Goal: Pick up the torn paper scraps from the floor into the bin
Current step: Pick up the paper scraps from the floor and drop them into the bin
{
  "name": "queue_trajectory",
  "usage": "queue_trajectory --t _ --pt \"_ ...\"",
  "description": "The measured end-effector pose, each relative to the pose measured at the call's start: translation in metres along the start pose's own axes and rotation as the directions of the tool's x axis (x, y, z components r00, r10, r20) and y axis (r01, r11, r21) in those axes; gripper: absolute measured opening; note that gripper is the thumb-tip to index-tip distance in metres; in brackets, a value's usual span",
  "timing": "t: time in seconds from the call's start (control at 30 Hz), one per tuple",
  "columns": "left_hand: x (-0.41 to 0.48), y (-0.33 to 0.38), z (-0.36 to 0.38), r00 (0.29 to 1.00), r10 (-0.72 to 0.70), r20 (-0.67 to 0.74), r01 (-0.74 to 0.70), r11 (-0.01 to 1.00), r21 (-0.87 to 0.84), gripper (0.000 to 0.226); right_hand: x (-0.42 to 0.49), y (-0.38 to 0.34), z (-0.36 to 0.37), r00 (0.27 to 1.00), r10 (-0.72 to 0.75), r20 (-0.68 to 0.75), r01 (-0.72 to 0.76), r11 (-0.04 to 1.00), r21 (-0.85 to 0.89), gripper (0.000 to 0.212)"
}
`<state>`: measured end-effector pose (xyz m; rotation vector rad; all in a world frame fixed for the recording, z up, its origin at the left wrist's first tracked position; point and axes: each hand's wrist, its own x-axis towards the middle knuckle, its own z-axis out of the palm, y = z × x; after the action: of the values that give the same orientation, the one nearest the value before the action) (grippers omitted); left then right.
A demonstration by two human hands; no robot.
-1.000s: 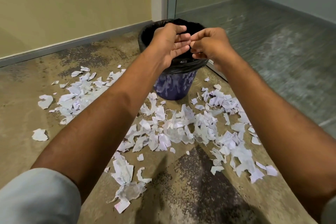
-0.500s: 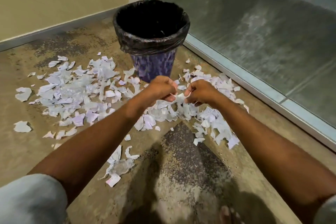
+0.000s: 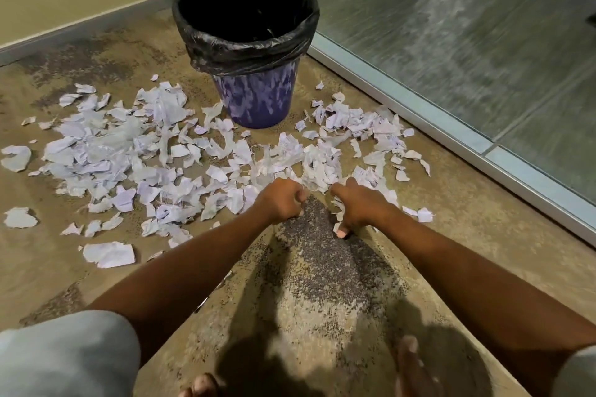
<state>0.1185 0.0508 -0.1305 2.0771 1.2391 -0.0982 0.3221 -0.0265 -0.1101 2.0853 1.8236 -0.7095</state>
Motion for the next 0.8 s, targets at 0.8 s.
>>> queue_trajectory --t 0.8 --pt "-0.019 -0.038 -0.005 0.981 0.02 -0.191 0.008 0.989 0.148 0.036 0.02 -0.044 0.026 0.976 -0.122 -0.179 0.177 0.927 0.331 0.038"
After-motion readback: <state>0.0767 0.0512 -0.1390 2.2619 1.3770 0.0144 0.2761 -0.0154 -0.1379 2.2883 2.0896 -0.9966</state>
